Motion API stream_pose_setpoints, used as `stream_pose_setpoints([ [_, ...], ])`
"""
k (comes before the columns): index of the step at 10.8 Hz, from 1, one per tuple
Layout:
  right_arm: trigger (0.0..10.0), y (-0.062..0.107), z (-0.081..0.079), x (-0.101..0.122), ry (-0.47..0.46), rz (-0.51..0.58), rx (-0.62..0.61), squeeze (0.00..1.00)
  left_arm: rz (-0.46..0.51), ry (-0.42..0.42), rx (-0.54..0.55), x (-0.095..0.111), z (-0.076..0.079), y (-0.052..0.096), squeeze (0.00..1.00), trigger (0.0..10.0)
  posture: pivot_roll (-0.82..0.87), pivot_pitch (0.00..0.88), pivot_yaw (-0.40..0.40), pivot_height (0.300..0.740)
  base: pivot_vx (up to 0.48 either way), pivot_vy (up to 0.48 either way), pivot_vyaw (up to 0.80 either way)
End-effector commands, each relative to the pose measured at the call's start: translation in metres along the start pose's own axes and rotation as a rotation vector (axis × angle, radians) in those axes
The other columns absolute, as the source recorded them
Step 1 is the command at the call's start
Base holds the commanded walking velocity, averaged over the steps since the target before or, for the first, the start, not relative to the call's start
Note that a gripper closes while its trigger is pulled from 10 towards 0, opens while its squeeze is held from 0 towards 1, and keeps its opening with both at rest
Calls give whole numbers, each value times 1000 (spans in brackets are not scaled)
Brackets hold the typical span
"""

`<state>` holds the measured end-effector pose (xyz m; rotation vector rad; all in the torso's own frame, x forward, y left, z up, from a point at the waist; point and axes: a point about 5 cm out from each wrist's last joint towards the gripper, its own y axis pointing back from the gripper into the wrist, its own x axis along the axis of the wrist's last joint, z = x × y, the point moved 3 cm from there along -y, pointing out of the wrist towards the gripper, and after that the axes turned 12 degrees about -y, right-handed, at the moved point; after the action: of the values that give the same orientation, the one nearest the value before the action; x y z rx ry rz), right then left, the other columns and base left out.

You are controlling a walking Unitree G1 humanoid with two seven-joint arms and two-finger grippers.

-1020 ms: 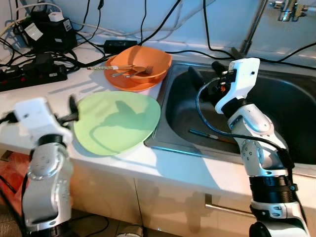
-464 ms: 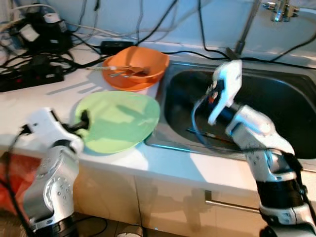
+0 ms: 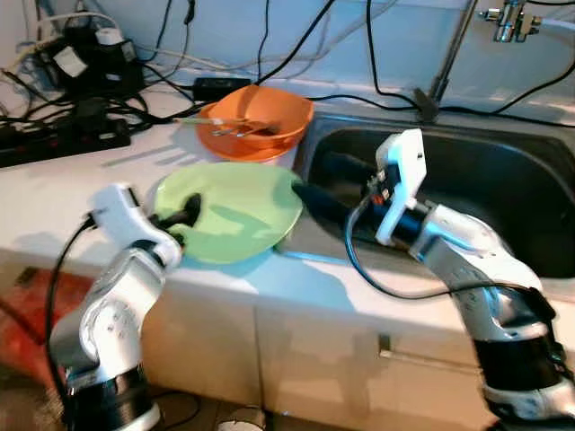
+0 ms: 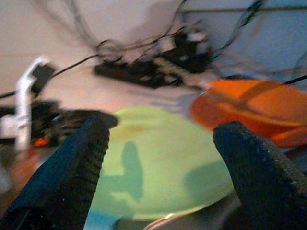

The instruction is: Kitchen organization

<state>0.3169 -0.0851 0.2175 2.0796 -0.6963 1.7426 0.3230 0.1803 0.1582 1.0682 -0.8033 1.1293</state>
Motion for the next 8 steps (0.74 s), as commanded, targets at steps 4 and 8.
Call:
stream_pose_setpoints([
  [4, 10000, 6, -3, -9, -17, -31, 10, 0, -167, 16, -43, -27, 8, -9, 0, 10000, 159, 72, 68, 740, 0, 0, 0],
  [8, 10000, 4, -6, -13, -24, -41, 16, 0, -190, 73, -44, -32, 7, -11, 0, 10000, 156, 73, 63, 740, 0, 0, 0],
])
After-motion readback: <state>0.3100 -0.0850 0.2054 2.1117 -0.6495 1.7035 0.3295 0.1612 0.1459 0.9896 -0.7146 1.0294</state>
